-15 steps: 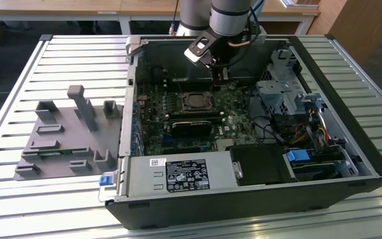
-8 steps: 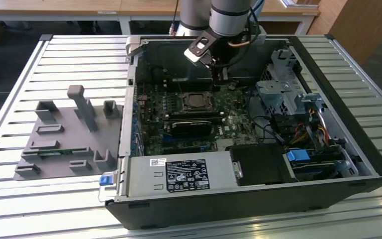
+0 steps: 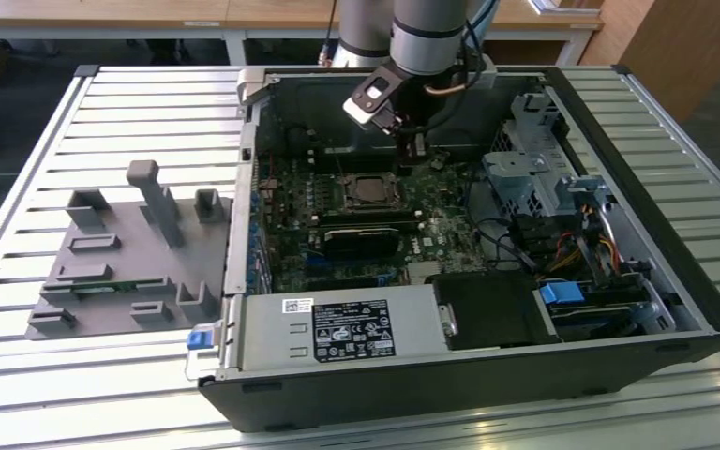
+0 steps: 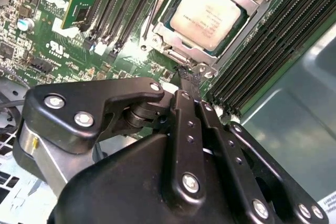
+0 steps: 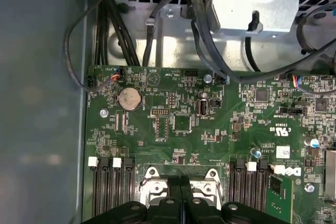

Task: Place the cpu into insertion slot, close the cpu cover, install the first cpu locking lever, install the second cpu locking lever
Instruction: 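Close the cpu cover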

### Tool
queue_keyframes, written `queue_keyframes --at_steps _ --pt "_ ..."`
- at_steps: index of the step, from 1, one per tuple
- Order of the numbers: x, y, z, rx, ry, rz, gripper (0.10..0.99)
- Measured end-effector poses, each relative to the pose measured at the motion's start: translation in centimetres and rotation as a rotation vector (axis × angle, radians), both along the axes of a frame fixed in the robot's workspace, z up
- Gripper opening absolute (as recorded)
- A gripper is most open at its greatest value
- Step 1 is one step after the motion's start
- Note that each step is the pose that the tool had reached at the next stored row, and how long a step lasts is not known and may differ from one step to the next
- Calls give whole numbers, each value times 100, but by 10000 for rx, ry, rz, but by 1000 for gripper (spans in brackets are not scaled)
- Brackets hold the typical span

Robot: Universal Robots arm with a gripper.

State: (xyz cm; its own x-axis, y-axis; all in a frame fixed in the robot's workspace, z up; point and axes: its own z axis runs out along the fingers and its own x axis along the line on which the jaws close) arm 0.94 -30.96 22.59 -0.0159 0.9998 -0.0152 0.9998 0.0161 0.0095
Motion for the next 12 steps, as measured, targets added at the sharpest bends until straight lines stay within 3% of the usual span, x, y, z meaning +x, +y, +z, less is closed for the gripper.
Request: queue_keyframes --at_steps 7,12 --pt "-150 0 -4 1 0 -2 118" --pt "-211 0 -4 0 0 -1 118"
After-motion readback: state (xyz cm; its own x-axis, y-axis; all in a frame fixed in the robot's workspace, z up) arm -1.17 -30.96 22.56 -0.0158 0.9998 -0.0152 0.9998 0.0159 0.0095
